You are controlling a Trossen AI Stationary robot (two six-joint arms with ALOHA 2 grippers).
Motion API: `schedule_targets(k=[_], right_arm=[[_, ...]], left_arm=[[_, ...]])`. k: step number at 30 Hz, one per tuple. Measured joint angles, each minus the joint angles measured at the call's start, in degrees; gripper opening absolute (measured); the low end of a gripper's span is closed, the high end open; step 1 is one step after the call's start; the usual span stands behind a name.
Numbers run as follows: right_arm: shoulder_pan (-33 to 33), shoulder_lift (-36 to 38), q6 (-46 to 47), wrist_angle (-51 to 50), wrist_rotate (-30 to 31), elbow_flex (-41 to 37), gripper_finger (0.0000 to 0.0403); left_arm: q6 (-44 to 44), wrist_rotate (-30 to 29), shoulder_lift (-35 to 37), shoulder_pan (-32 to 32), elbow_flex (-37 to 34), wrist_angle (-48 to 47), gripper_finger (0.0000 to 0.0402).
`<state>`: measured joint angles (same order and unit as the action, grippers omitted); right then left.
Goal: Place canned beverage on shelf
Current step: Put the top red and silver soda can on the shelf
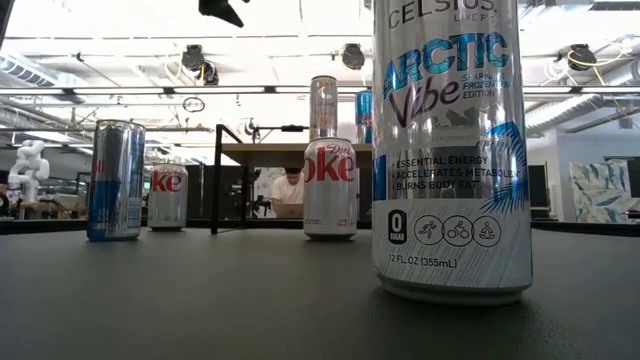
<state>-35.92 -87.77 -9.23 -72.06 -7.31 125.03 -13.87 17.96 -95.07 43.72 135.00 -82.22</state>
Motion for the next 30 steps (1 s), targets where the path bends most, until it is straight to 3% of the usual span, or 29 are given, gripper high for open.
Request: schedule_targets(k=[11,24,27,30], right_arm=[[0.0,0.0,0.7,-0.7,0.0,0.0,0.0000],[0.0,0.0,-0.3,-0.7,0.0,0.0,0.0000],[0.0,0.0,-0.4,-0.7,0.0,0.0,0.0000],[0.0,0.0,-0.4,-0.7,0.0,0.0,0.0000]], left_arm=[[5.9,-0.1,-0.5,0.0,0.0,3.7,0.0397],[6.1,-0.1,-1.1,-0.3,0.0,3.7,0.0397],[5.9,-0.1,-1.1,-0.3,0.0,1.6,0.0397],[4.6,-3.8,-1.1,-0.3,0.0,-3.2,0.0397]])
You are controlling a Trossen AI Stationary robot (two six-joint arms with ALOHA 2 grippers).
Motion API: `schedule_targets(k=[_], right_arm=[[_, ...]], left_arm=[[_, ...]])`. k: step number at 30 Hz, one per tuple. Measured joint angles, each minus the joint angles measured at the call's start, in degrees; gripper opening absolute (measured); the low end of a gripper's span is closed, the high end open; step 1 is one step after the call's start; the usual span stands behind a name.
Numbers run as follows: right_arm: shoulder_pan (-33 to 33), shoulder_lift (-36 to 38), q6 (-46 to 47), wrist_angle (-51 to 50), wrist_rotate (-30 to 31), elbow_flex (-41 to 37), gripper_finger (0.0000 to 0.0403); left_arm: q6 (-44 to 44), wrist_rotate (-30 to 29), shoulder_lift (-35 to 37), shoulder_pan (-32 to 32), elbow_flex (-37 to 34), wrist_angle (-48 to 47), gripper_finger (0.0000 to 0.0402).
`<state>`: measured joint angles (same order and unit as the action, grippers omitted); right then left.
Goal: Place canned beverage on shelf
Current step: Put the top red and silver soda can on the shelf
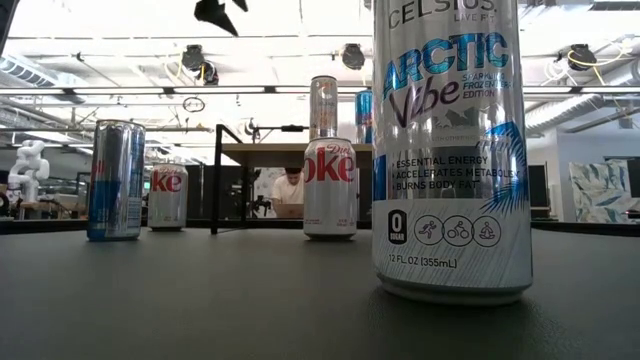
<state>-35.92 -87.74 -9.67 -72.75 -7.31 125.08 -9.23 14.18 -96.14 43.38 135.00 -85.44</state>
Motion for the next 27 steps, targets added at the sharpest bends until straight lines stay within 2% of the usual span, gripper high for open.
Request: schedule_targets(k=[3,10,16,24,27], right_arm=[[0.0,0.0,0.0,0.0,0.0,0.0,0.0000],[0.0,0.0,0.0,0.0,0.0,0.0,0.0000],[0.0,0.0,0.0,-0.5,0.0,0.0,0.0000],[0.0,0.0,-0.3,-3.4,0.0,0.0,0.0000],[0.0,0.0,-0.3,-4.1,0.0,0.0,0.0000]], left_arm=[[0.0,-4.4,0.0,0.0,-0.3,-3.1,0.0397],[2.9,-7.1,0.0,-0.3,-0.4,-4.4,0.0397],[4.4,-13.2,-0.2,-0.7,-0.4,-4.5,0.0397],[8.6,-14.6,-0.2,-1.2,-0.4,-4.5,0.0397],[9.5,-14.7,-0.1,-2.1,-2.4,-4.5,0.0397]])
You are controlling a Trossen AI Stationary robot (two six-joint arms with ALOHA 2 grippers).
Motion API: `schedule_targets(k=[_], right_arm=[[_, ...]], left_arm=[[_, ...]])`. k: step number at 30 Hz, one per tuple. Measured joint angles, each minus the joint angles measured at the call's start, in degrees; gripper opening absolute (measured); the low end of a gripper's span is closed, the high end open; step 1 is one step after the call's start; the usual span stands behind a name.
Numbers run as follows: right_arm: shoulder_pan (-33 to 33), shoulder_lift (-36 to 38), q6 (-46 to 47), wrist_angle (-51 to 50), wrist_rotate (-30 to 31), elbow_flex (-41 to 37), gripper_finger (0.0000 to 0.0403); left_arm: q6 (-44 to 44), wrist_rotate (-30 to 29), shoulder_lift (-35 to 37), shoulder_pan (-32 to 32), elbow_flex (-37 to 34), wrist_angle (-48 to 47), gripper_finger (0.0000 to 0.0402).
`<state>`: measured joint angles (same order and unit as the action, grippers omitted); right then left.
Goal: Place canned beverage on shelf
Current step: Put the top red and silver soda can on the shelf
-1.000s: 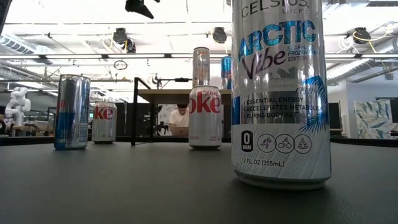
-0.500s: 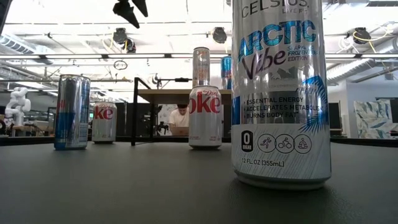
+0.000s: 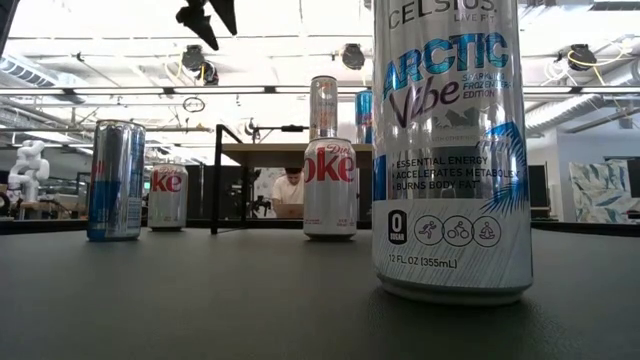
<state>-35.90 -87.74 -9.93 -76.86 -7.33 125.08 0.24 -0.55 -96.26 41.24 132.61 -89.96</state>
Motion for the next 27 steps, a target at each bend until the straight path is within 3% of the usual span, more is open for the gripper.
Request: schedule_targets(k=[15,27], right_arm=[[0.0,0.0,1.4,-2.4,0.0,0.0,0.0000],[0.0,0.0,1.3,-3.2,-0.2,0.0,0.0000]], left_arm=[[-4.1,-4.9,5.1,-2.9,-29.1,-0.1,0.0397],[-5.1,-6.4,5.2,1.1,-44.1,6.6,0.0397]])
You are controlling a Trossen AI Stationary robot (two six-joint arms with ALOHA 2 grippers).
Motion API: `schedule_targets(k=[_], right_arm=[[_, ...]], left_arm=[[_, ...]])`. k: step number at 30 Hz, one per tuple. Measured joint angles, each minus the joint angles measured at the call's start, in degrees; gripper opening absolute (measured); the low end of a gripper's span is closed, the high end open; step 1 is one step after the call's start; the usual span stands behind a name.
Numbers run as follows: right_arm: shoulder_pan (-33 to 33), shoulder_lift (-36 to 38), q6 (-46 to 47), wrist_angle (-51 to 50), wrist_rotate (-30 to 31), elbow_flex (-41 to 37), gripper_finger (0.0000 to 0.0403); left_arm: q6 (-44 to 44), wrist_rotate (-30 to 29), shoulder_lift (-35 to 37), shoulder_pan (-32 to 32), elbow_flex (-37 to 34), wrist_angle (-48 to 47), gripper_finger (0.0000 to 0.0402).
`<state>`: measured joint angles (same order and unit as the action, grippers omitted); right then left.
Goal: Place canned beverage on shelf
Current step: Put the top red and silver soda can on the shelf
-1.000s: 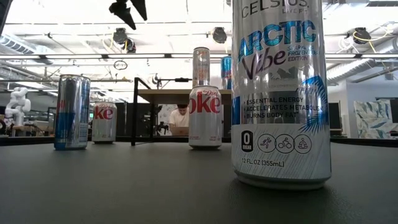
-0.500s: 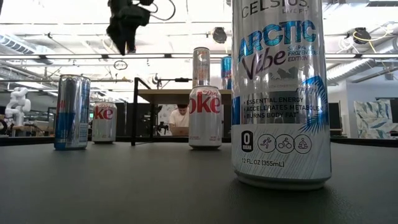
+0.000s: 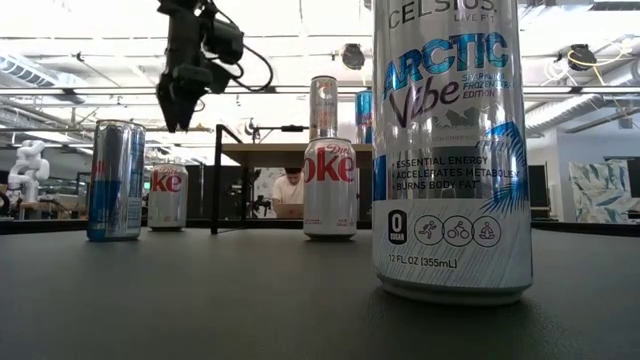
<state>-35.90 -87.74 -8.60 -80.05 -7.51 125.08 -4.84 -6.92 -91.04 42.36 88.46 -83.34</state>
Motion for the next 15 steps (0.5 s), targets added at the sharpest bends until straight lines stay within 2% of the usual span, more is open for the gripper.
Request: schedule_targets(k=[3,11,15], right_arm=[[0.0,0.0,-0.3,-0.1,0.0,0.0,0.0000],[0.0,0.0,-1.1,-0.3,0.0,0.0,0.0000],[0.0,0.0,-1.1,-1.4,0.0,0.0,0.0000]], left_arm=[[-0.1,2.4,0.0,1.5,-2.0,2.4,0.0397],[-0.1,2.6,0.0,5.5,-6.2,5.5,0.0397],[-0.1,4.8,0.0,7.0,-9.0,9.4,0.0397]])
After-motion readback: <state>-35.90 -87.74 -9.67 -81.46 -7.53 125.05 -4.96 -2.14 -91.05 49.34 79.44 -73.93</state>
